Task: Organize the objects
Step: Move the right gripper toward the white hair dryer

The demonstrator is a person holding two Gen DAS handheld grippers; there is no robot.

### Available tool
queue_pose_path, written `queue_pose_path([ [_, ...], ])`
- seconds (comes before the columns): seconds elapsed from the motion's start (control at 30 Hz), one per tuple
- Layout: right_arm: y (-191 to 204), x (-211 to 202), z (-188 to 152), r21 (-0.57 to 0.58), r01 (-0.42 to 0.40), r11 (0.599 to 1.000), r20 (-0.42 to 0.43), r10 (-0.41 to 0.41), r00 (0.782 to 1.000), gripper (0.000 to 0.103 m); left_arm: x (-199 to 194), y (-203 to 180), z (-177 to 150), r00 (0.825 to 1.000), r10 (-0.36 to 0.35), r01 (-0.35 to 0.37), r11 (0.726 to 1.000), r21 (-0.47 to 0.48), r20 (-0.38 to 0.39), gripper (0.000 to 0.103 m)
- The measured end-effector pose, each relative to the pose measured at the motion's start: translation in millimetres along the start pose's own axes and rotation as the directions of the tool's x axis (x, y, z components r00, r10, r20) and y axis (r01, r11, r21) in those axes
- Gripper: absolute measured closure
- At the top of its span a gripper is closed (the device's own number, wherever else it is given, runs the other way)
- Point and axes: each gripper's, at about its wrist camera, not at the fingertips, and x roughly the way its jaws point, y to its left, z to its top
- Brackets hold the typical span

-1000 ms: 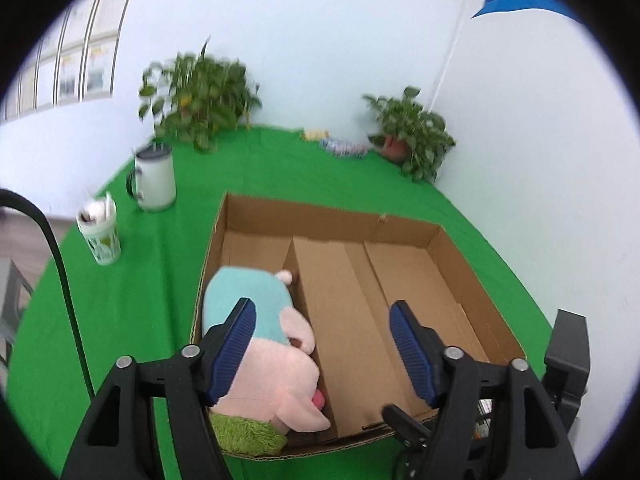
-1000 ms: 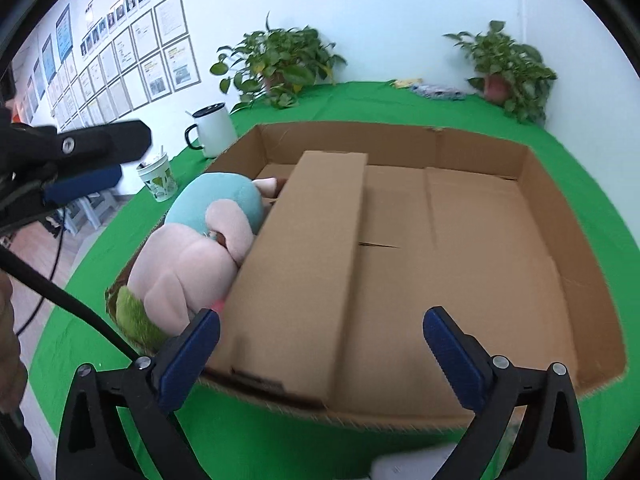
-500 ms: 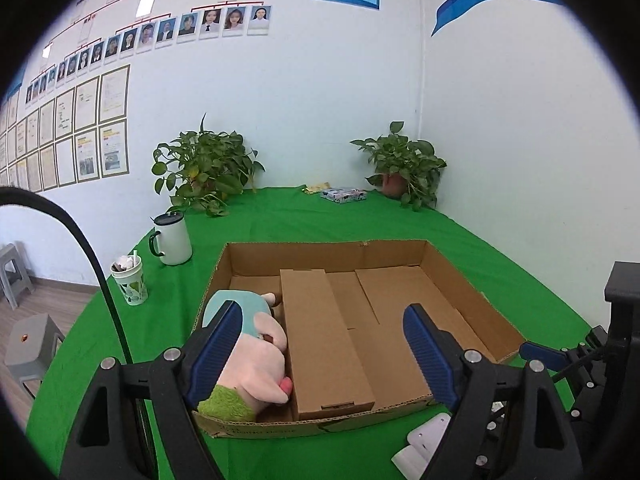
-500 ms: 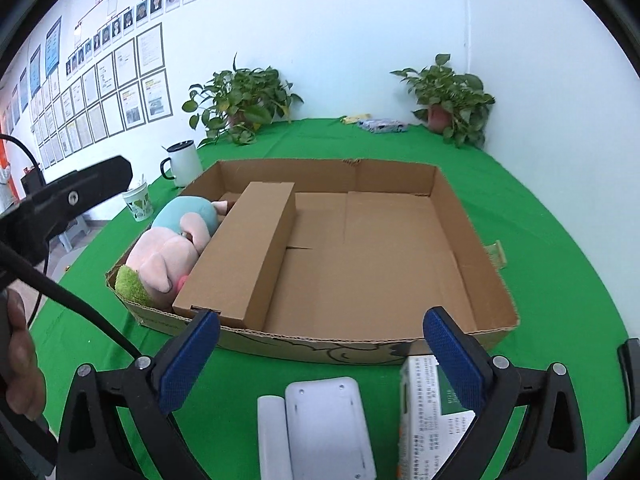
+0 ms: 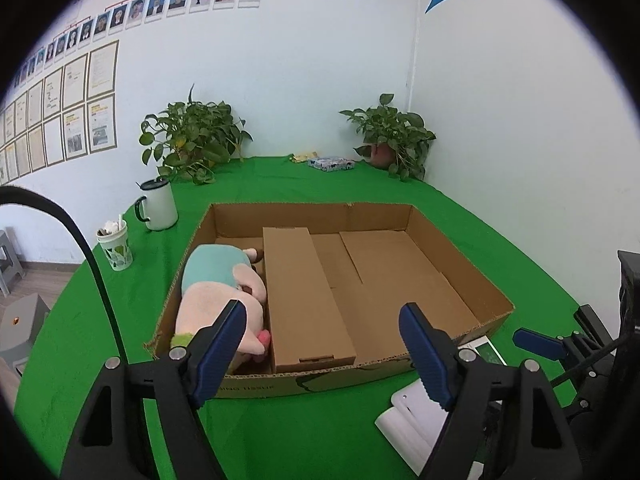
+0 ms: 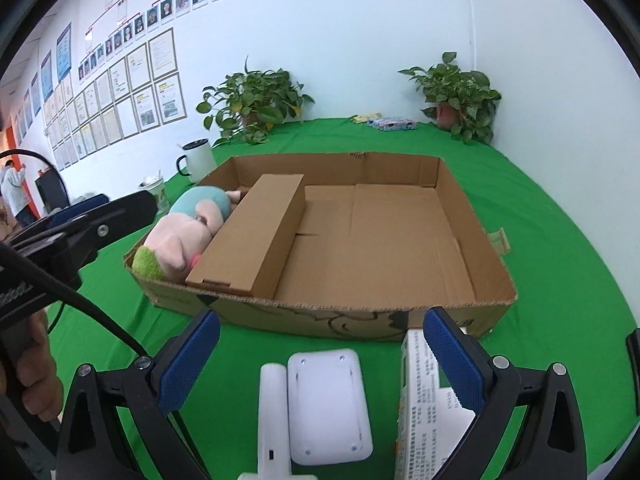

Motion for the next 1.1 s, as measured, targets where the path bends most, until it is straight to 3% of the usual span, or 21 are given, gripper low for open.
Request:
queue_pose_path([
  [0.13, 5, 6, -18, -0.013, -0.047, 0.999, -0.05, 0.047, 0.998, 0.001, 17, 3, -14, 0.992, -0.078, 0.074, 0.997, -0.037, -0.102, 0.025],
  [0.3, 20, 6, -48, -0.036, -0.111, 0.993, -0.162, 0.104, 0.981, 0.001, 33, 5, -33, 0.958, -0.199, 0.183, 0.979, -0.092, -0.206, 0.025],
  [0.43, 33, 5, -75, -0.049, -0.122, 0.991, -0.235, 0.107, 0.966, 0.001, 47, 2, -47, 0.92, -0.276, 0.24, 0.958, -0.157, -0.278, 0.025],
  [0.57, 42, 6, -95, -0.047, -0.146, 0.988, -0.285, 0.127, 0.95, 0.001, 64, -1, -58, 0.865, -0.371, 0.301, 0.922, -0.242, -0.338, 0.025],
  [0.67, 44, 4, -101, -0.048, -0.141, 0.989, -0.294, 0.121, 0.948, 0.001, 71, -6, -67, 0.831, -0.409, 0.322, 0.907, -0.273, -0.376, 0.025],
  [0.83, 45, -3, -108, -0.035, -0.116, 0.993, -0.288, 0.101, 0.952, 0.001, 70, -6, -79, 0.794, -0.453, 0.34, 0.884, -0.321, -0.405, 0.025],
  [0.93, 45, -9, -113, -0.027, -0.095, 0.995, -0.289, 0.083, 0.954, 0.002, 67, -5, -88, 0.781, -0.461, 0.333, 0.878, -0.344, -0.422, 0.025],
  [1.1, 47, -11, -124, -0.023, -0.057, 0.998, -0.31, 0.047, 0.95, 0.015, 69, -5, -94, 0.75, -0.495, 0.352, 0.86, -0.37, -0.438, 0.026],
])
